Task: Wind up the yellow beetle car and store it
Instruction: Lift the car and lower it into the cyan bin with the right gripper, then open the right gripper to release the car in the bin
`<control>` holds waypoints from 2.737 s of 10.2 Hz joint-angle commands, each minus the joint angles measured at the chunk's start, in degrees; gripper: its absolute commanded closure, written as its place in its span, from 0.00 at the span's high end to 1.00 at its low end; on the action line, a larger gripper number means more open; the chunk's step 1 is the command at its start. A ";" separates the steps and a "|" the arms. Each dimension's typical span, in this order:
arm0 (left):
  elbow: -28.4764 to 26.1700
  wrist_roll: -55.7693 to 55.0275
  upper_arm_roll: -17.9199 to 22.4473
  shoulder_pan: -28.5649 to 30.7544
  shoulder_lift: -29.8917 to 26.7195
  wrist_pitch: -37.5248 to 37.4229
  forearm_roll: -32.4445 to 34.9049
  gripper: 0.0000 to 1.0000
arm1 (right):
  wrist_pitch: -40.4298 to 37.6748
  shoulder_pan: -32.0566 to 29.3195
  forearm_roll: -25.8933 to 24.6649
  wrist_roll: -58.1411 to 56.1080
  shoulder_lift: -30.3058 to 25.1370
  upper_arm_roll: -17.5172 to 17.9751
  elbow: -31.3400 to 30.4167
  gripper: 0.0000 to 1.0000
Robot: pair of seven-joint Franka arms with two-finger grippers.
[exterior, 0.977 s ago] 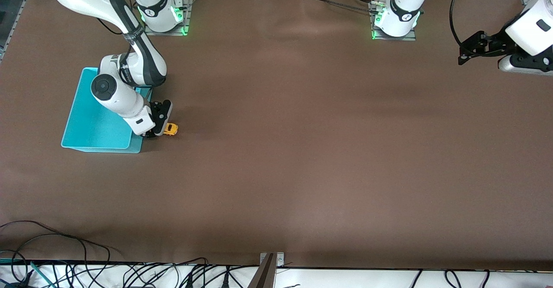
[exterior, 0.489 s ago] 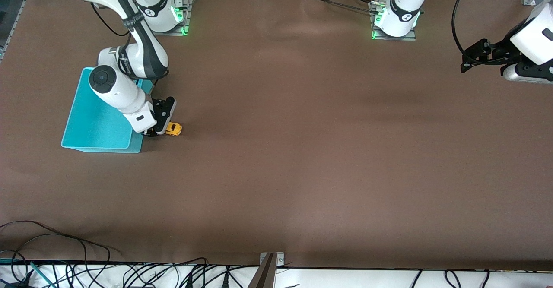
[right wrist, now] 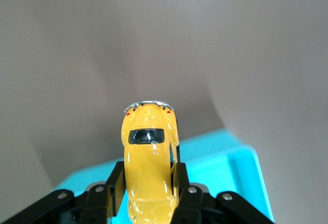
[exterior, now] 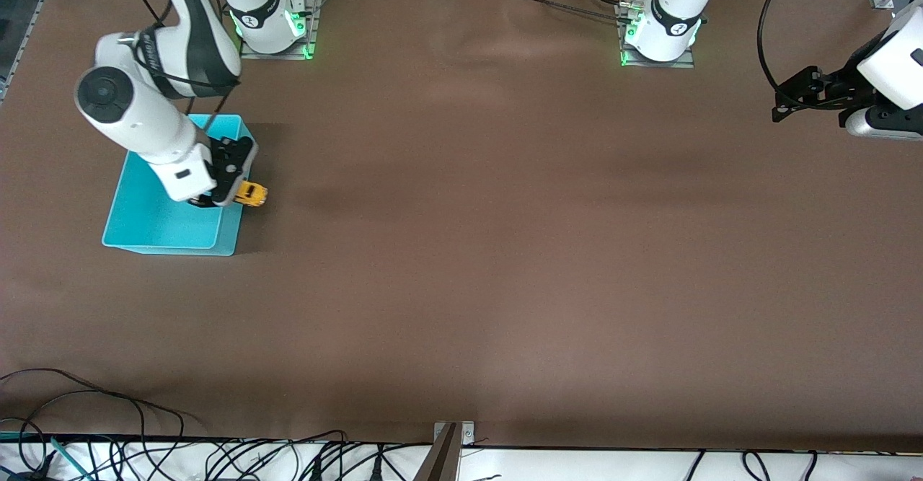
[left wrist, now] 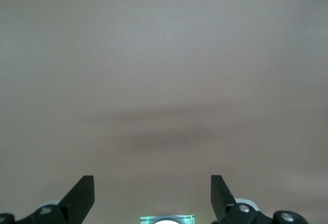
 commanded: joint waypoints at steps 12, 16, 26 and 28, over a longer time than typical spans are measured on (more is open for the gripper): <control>1.88 -0.46 -0.22 1.22 1.02 -1.43 -0.71 1.00 | 35.72 -0.44 -4.98 -11.19 0.48 -22.02 -30.25 0.00; 2.15 -0.46 -0.31 1.14 1.11 -1.43 -0.89 1.00 | 35.82 -0.44 -4.72 -11.01 1.63 -22.10 -30.25 0.00; 2.15 -0.46 -0.57 1.05 1.02 -1.43 -0.80 1.00 | 12.96 0.26 -4.45 3.00 -6.63 -18.09 -13.45 0.88; 2.15 -0.54 -0.57 1.05 1.02 -1.43 -0.80 1.00 | -3.64 0.35 -3.93 16.77 -5.23 -13.43 0.96 0.89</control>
